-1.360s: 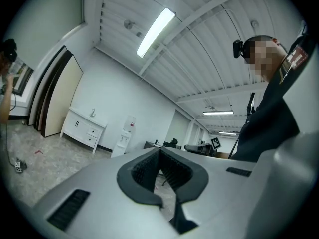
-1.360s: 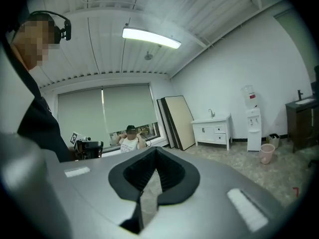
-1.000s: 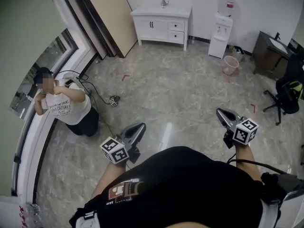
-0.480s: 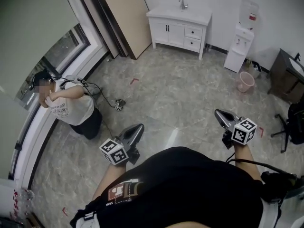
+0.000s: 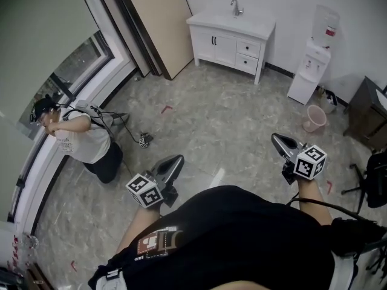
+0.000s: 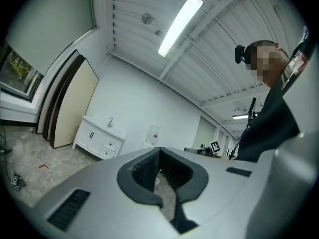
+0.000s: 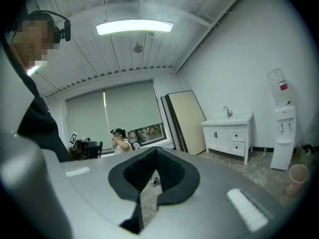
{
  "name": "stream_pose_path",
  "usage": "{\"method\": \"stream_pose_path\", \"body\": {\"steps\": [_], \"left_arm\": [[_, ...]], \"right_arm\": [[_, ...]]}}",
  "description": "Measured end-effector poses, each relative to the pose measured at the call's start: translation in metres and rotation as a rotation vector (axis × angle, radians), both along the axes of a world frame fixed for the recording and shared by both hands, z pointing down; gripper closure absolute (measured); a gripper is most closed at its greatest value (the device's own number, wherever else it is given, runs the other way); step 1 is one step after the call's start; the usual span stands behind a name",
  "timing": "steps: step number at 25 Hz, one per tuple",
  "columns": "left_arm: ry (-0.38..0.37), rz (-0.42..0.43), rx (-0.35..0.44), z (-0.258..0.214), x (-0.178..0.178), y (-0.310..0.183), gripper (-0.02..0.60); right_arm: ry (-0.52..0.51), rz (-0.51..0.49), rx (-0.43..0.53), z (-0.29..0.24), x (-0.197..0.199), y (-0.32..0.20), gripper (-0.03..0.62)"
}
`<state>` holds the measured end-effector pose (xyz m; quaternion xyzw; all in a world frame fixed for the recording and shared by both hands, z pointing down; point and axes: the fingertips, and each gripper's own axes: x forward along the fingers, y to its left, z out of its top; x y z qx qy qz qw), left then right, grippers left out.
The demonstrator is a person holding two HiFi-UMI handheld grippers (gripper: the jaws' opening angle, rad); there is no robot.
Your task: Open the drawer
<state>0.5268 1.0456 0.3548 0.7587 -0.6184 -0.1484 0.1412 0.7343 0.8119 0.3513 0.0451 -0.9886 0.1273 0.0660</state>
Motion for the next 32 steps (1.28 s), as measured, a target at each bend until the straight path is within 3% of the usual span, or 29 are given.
{"method": "stream_pose_path", "body": {"steps": [4, 9, 16, 23, 32], "left_arm": [[0.004, -0.008, 0.006, 0.000, -0.032, -0.030, 0.589], [0.016, 0.009, 0.004, 0.003, -0.096, -0.064, 0.589], [0.003, 0.076, 0.017, -0.005, -0.220, -0.102, 0.589], [-0.009, 0.073, 0.023, -0.013, -0.348, -0.118, 0.589], [0.024, 0.007, -0.002, 0.008, -0.420, -0.159, 0.589]], "right_arm": [[0.008, 0.011, -0.009, 0.005, -0.022, -0.031, 0.599], [0.026, 0.033, -0.004, 0.008, -0.081, -0.060, 0.598], [0.002, 0.073, 0.009, -0.011, -0.202, -0.087, 0.599], [-0.012, 0.090, 0.005, -0.016, -0.318, -0.106, 0.599], [0.018, 0.046, -0.025, 0.002, -0.401, -0.167, 0.599]]}}
